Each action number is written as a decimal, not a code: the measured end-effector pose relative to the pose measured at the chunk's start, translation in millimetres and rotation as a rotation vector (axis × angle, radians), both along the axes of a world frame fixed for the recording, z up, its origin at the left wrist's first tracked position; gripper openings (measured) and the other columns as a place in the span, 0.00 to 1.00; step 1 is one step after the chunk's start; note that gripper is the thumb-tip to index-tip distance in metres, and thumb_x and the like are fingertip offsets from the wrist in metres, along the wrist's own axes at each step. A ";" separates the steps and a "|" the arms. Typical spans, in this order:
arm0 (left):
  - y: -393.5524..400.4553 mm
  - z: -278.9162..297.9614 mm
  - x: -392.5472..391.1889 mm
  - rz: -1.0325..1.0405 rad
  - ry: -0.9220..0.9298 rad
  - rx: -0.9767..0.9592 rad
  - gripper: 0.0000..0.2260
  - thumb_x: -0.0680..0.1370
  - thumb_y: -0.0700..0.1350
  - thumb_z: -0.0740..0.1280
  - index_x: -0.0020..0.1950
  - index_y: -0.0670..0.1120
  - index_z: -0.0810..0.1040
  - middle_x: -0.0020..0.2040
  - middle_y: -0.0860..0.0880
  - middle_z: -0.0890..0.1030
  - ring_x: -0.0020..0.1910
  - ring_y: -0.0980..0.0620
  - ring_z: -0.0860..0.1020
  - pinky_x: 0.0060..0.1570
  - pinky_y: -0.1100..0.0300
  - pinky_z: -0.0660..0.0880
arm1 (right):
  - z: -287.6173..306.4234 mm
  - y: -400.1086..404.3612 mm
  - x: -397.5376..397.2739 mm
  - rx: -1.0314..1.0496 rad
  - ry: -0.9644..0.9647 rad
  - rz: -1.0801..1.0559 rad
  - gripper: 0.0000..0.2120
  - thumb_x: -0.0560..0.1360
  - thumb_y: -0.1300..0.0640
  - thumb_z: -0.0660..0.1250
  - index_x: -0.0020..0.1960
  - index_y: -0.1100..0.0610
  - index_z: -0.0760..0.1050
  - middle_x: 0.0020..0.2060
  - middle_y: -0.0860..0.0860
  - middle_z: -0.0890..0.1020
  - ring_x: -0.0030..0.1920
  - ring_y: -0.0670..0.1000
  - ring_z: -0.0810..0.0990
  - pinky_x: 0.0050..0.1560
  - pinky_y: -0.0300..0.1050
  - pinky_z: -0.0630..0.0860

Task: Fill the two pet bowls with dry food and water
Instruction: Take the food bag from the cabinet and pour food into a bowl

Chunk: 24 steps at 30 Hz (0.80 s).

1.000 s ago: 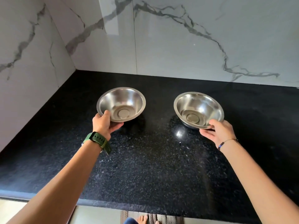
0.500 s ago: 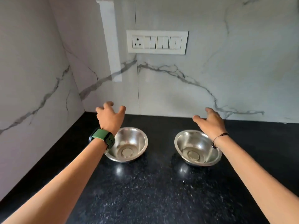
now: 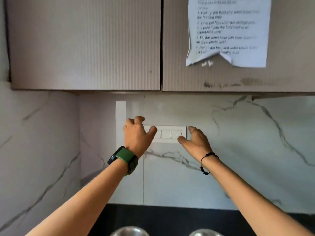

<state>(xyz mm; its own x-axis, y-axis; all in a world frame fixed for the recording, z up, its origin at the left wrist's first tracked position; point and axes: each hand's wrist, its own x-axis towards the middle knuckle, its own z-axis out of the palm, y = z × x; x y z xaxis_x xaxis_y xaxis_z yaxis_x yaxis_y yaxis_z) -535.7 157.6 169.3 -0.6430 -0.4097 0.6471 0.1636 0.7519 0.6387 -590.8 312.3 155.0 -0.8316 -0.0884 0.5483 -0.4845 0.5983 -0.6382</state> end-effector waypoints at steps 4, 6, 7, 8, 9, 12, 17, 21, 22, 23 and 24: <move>7.2 43.0 10.7 0.023 0.096 -0.100 0.22 0.76 0.48 0.64 0.68 0.42 0.67 0.66 0.41 0.66 0.65 0.42 0.65 0.64 0.53 0.63 | 49.2 -13.6 11.8 -0.002 0.145 0.006 0.28 0.76 0.52 0.64 0.72 0.61 0.62 0.68 0.59 0.69 0.69 0.58 0.66 0.65 0.45 0.64; 7.5 61.0 13.7 0.039 0.141 -0.148 0.23 0.76 0.48 0.64 0.68 0.42 0.66 0.65 0.41 0.67 0.64 0.41 0.65 0.63 0.54 0.63 | 69.3 -21.4 20.0 -0.035 0.220 0.034 0.26 0.76 0.52 0.64 0.70 0.62 0.65 0.66 0.58 0.71 0.67 0.58 0.68 0.64 0.45 0.66; 6.7 69.2 15.1 0.054 0.167 -0.181 0.22 0.76 0.48 0.65 0.67 0.42 0.67 0.64 0.41 0.68 0.63 0.42 0.66 0.62 0.54 0.63 | 77.2 -26.1 23.4 -0.056 0.250 0.048 0.24 0.76 0.53 0.64 0.68 0.62 0.68 0.65 0.57 0.73 0.66 0.57 0.70 0.63 0.45 0.67; 5.5 76.1 16.0 0.075 0.193 -0.227 0.22 0.76 0.48 0.65 0.67 0.42 0.67 0.63 0.41 0.68 0.62 0.42 0.66 0.61 0.55 0.64 | 82.9 -30.6 26.2 -0.083 0.266 0.064 0.21 0.76 0.53 0.64 0.65 0.63 0.71 0.63 0.57 0.75 0.64 0.56 0.72 0.62 0.45 0.68; 3.8 81.7 15.7 0.105 0.213 -0.293 0.22 0.75 0.47 0.65 0.67 0.41 0.67 0.62 0.41 0.69 0.61 0.42 0.67 0.61 0.55 0.64 | 86.1 -35.5 27.0 -0.128 0.262 0.088 0.19 0.75 0.54 0.65 0.61 0.64 0.74 0.60 0.57 0.78 0.61 0.56 0.75 0.60 0.46 0.70; -1.9 91.5 12.6 0.195 0.227 -0.517 0.21 0.75 0.43 0.64 0.66 0.40 0.67 0.62 0.40 0.70 0.60 0.40 0.68 0.59 0.53 0.66 | 86.7 -50.4 24.5 -0.438 0.085 0.278 0.10 0.72 0.59 0.66 0.42 0.68 0.76 0.38 0.58 0.79 0.41 0.56 0.76 0.44 0.45 0.72; -9.6 95.6 3.7 0.271 0.177 -0.858 0.30 0.75 0.35 0.60 0.76 0.41 0.55 0.76 0.38 0.55 0.75 0.37 0.54 0.73 0.43 0.56 | 89.4 -74.5 21.1 -1.089 -0.358 0.782 0.09 0.75 0.71 0.60 0.41 0.62 0.74 0.36 0.56 0.76 0.39 0.50 0.75 0.45 0.39 0.74; -14.4 96.3 6.1 0.259 0.018 -0.893 0.31 0.79 0.37 0.54 0.77 0.44 0.40 0.77 0.42 0.38 0.76 0.42 0.38 0.74 0.47 0.42 | 86.6 -93.3 21.6 -1.363 -0.420 1.047 0.13 0.77 0.73 0.55 0.46 0.64 0.76 0.40 0.57 0.82 0.43 0.54 0.81 0.51 0.44 0.76; -14.7 96.1 8.2 0.245 0.005 -0.895 0.31 0.79 0.37 0.54 0.77 0.44 0.40 0.77 0.42 0.37 0.76 0.42 0.37 0.74 0.47 0.43 | 84.7 -96.4 20.9 -1.391 -0.425 1.080 0.13 0.77 0.72 0.54 0.47 0.63 0.77 0.40 0.57 0.83 0.42 0.53 0.82 0.50 0.44 0.77; -14.4 96.6 11.8 0.228 -0.012 -0.896 0.31 0.79 0.38 0.54 0.77 0.44 0.40 0.77 0.42 0.37 0.76 0.42 0.37 0.75 0.47 0.43 | 83.1 -98.5 20.2 -1.410 -0.430 1.107 0.13 0.77 0.72 0.54 0.48 0.62 0.77 0.41 0.56 0.83 0.41 0.52 0.82 0.49 0.43 0.77; -14.4 97.0 15.0 0.219 -0.029 -0.902 0.31 0.79 0.37 0.54 0.77 0.45 0.40 0.77 0.43 0.37 0.76 0.43 0.37 0.74 0.48 0.43 | 81.8 -99.9 19.4 -1.423 -0.433 1.131 0.13 0.77 0.71 0.55 0.49 0.62 0.77 0.42 0.56 0.83 0.41 0.52 0.83 0.49 0.43 0.77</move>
<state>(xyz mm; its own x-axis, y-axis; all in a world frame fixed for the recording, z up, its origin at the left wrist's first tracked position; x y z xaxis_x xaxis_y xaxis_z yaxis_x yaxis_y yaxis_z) -520.7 143.2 266.3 -0.6320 0.1269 0.7646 -0.0474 0.9783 -0.2015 -571.5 212.5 236.9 -0.7974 -0.3513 0.4906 0.0909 -0.8737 -0.4779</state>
